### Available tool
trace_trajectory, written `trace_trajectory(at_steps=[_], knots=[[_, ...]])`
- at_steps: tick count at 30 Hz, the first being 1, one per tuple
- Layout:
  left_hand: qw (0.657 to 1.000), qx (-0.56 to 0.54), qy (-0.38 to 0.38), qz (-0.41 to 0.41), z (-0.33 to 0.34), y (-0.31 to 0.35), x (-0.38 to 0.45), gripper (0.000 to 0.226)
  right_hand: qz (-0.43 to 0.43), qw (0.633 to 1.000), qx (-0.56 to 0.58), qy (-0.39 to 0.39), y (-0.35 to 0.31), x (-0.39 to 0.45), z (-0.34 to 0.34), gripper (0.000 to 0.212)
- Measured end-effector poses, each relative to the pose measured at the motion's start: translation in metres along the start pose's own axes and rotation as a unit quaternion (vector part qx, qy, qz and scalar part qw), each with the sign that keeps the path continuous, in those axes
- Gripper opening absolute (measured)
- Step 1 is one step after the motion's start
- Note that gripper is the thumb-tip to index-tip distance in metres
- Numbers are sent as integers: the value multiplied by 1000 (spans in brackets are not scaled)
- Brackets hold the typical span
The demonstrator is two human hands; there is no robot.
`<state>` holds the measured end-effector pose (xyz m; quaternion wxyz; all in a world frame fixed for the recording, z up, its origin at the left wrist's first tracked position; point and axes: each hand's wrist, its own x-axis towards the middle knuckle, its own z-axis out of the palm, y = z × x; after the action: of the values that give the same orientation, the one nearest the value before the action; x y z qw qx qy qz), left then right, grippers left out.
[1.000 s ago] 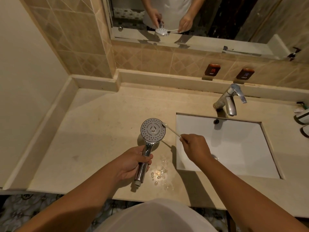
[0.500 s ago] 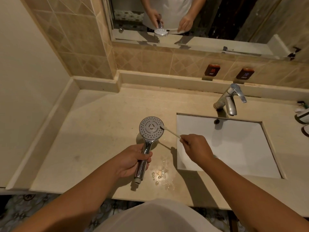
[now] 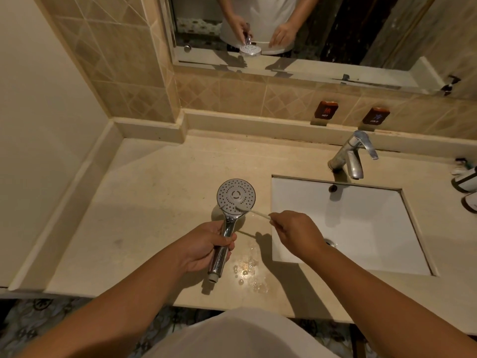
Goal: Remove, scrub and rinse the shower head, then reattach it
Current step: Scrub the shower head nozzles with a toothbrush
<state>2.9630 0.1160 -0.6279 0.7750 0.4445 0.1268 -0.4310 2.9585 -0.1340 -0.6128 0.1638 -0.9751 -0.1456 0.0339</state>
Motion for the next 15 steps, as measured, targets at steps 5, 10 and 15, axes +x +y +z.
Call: trace_trajectory(at_steps=[5,10,15], knots=[[1000,15,12,4,4,1,-2,29,-20,999,-2,-27,-13,-2,4,14],[999,39,12,8,10,3,-2,23,9,1000,-17,4,-12,3,2,17],[999,32,16,7,10,0,-2,26,6,999,-32,-8,-22,4,0,17]])
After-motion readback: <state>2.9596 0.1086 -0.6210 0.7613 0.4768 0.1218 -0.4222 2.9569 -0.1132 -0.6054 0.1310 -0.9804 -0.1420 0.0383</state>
